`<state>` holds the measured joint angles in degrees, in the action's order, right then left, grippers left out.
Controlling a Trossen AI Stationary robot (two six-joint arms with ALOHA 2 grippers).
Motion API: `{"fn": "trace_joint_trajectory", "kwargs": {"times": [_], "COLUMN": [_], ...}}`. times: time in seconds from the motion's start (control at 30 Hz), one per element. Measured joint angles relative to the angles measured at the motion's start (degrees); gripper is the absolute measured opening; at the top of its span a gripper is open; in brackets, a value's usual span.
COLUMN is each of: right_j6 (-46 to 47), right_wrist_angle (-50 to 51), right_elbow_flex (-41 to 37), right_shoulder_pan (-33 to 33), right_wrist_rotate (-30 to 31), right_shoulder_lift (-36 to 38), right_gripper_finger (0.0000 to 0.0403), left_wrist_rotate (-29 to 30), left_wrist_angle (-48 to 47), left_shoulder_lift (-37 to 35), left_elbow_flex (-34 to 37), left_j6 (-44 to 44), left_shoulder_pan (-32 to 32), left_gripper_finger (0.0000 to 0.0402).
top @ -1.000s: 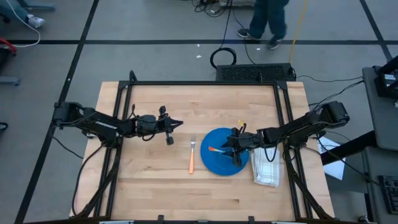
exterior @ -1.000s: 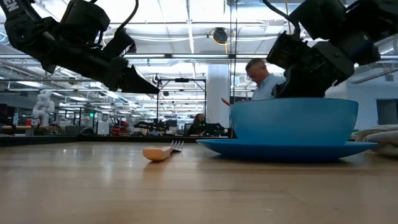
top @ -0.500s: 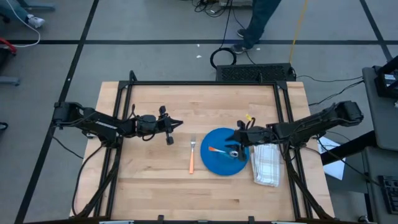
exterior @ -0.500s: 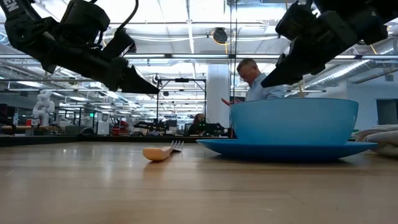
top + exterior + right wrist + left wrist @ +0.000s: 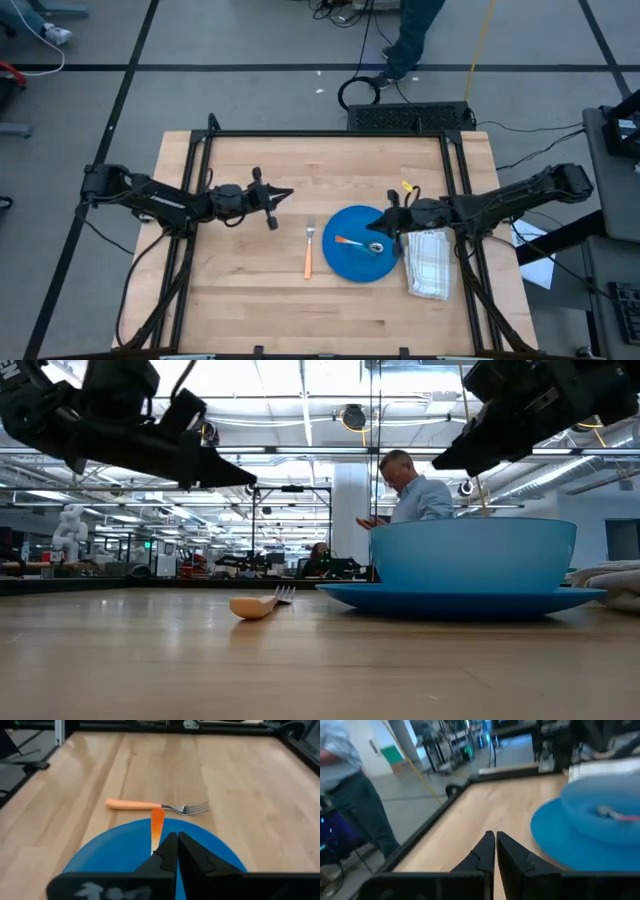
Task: Set table place
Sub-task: Return to Home Position
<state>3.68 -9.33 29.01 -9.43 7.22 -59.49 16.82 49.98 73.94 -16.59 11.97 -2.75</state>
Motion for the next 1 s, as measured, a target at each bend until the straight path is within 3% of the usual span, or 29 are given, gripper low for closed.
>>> {"fn": "trace_joint_trajectory", "kwargs": {"times": [0.3,0.5,0.7,1.0], "right_j6": [2.7,5.7,7.6,6.2], "right_wrist_angle": [-14.0,-26.8,-30.1,-30.2], "right_elbow_flex": [-12.2,-21.6,-25.6,-25.8], "right_shoulder_pan": [0.5,4.0,8.5,12.0], "right_wrist_rotate": [0.0,0.0,-4.5,-7.6], "right_shoulder_lift": [12.6,17.2,20.0,23.6], "right_gripper_finger": [0.0,0.0,0.0,0.0], "left_wrist_rotate": [-0.5,-4.9,-11.9,-14.2], "left_wrist_angle": [16.5,17.5,18.2,21.4], "left_shoulder_lift": [-6.3,-9.0,-9.6,-10.0], "left_elbow_flex": [10.6,14.0,15.2,16.1], "left_j6": [-0.7,-1.5,-1.7,-3.5], "left_shoulder_pan": [-1.0,-2.6,-4.6,-5.8], "left_gripper_finger": [0.0024,0.0024,0.0024,0.0023]}}
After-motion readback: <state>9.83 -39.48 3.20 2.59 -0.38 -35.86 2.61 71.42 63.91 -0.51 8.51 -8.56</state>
